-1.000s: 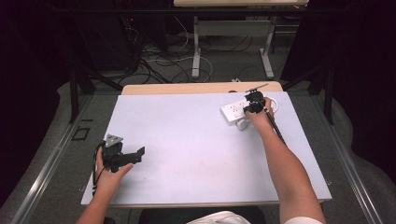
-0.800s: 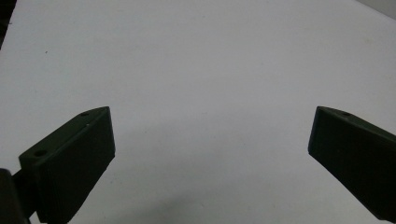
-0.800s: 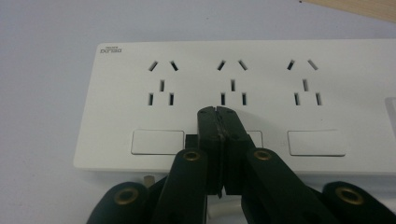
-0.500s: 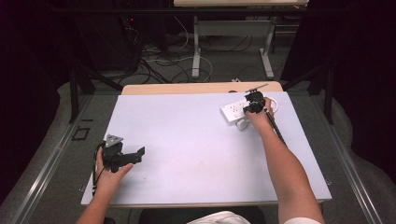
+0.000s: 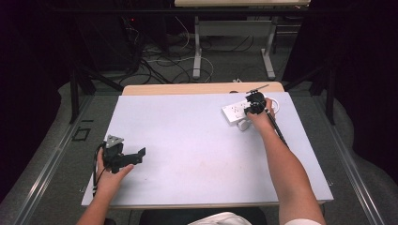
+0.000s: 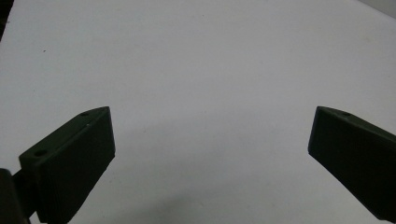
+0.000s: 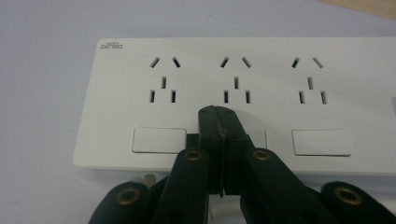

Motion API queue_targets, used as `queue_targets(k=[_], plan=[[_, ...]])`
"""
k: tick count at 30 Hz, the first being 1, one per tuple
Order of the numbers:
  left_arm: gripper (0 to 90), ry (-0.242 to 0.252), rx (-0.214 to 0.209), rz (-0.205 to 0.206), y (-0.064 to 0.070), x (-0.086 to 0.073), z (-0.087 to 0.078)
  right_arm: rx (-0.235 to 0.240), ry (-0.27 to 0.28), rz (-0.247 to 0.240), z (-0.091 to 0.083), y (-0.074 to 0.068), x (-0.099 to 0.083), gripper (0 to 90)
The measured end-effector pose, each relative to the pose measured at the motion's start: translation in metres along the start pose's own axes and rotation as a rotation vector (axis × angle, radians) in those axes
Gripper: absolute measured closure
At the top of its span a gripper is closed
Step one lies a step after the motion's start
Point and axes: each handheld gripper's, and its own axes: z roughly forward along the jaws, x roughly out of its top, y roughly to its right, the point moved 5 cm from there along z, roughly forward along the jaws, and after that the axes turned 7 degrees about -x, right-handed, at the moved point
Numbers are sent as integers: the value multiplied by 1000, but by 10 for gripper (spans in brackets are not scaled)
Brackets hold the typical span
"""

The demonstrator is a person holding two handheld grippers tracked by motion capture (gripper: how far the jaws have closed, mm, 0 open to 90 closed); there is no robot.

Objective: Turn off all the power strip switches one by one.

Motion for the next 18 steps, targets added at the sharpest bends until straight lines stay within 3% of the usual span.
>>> queue_targets(k=[18], plan=[[5,2,-2,-1,0,0,0,-8,1,0,0,0,0,900]])
